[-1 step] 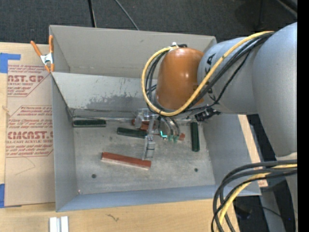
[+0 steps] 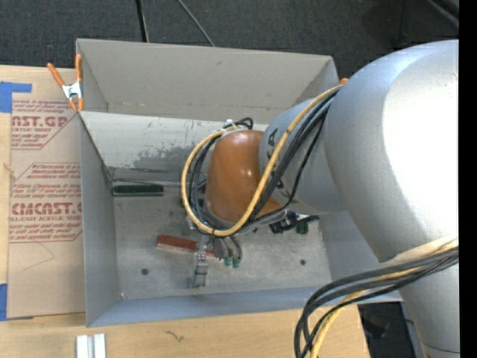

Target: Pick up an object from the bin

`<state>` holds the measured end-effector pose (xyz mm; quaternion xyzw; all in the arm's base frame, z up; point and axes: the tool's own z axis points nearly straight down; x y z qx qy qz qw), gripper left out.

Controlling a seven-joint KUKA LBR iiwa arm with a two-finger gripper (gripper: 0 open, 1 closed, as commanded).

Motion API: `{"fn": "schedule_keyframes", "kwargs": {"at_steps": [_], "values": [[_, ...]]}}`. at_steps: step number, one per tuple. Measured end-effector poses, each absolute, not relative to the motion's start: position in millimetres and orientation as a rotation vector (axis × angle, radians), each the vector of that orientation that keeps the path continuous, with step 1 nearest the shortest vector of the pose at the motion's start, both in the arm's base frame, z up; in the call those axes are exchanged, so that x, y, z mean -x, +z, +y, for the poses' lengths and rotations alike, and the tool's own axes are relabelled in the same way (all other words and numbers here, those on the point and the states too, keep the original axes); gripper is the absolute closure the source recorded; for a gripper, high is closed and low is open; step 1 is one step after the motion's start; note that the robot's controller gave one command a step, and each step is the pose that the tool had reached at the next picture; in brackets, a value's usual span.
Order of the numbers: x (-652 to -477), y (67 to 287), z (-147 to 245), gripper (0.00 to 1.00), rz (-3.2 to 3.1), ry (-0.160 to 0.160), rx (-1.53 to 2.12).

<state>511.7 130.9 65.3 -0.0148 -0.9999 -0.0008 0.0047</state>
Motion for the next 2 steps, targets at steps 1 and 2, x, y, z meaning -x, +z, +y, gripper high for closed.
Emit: {"fn": "schedule_keyframes", "kwargs": {"at_steps": [1,2], "values": [[-498.7,101.1,142.2,0.0,-3.141,-0.003,0.108],[-491.2,99.2,142.2,0.0,-3.124,0.0,0.315]]}}
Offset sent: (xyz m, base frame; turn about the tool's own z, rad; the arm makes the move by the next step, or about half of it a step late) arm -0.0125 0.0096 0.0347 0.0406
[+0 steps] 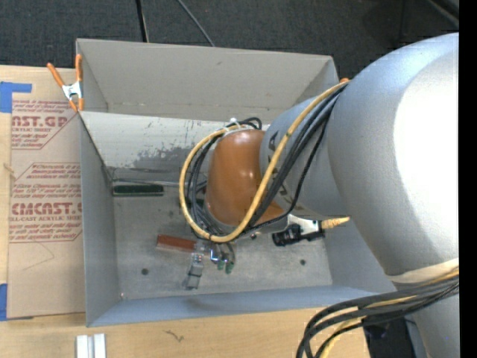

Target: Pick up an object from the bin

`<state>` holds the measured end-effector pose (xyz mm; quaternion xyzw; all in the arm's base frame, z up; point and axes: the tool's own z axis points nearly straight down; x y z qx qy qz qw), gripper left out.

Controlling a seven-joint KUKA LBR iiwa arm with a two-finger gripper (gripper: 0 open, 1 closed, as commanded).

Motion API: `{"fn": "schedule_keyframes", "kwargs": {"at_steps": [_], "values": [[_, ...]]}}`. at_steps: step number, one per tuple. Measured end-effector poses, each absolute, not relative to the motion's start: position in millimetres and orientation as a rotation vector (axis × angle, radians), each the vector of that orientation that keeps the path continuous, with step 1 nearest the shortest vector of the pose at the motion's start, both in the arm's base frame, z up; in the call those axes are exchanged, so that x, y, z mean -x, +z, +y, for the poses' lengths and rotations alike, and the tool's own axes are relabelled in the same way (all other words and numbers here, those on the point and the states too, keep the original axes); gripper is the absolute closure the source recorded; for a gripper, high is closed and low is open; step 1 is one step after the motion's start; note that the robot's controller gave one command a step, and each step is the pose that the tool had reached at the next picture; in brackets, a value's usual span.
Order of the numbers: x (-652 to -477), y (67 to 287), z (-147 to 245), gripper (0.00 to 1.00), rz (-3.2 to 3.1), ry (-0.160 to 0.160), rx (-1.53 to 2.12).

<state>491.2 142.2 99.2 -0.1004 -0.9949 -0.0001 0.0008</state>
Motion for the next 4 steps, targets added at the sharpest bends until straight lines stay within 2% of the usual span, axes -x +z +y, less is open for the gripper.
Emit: {"fn": "schedule_keyframes", "kwargs": {"at_steps": [1,2,3,4], "values": [[-492.3,68.5,144.3,0.0,-3.091,0.001,0.542],[-492.0,68.0,144.2,0.0,-3.094,0.0,0.543],[-492.5,69.1,144.2,1.0,-3.094,-0.001,0.544],[-492.1,75.0,144.3,1.0,-3.094,0.0,0.543]]}}
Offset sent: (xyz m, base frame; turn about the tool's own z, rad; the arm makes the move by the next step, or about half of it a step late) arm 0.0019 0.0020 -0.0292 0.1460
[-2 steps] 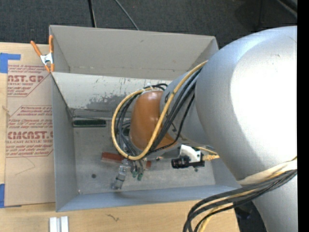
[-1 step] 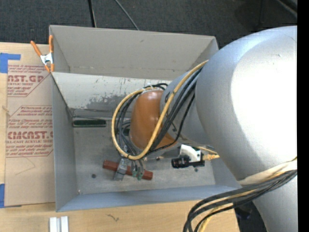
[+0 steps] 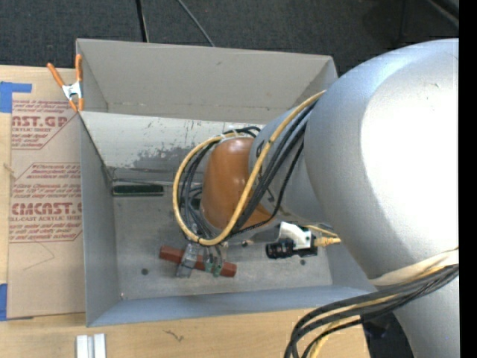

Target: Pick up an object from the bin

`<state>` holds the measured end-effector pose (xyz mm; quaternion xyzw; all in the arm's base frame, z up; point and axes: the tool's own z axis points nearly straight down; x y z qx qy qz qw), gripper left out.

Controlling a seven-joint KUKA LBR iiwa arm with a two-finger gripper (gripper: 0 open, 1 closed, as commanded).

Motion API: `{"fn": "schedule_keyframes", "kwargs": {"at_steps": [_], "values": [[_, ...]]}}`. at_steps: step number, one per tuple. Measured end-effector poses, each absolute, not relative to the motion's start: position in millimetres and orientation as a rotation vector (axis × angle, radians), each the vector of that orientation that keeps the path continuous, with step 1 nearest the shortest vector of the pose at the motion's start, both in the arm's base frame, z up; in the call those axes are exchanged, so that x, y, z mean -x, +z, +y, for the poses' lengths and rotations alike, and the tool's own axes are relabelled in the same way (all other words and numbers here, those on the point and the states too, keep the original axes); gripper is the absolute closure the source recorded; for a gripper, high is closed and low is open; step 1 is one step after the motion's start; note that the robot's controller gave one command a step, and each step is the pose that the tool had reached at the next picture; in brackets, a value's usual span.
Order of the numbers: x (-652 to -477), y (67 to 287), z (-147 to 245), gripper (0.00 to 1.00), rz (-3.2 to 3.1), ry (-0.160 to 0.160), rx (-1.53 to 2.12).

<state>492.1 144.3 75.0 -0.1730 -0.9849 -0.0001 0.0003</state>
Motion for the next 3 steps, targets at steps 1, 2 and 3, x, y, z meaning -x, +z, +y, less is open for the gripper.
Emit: {"fn": "schedule_keyframes", "kwargs": {"at_steps": [1,2,3], "values": [[-491.9,81.2,144.0,1.0,-3.093,0.0,0.544],[-493.2,150.1,144.3,1.0,-3.099,-0.004,0.544],[-493.4,166.6,144.6,1.0,-3.096,-0.002,0.543]]}}
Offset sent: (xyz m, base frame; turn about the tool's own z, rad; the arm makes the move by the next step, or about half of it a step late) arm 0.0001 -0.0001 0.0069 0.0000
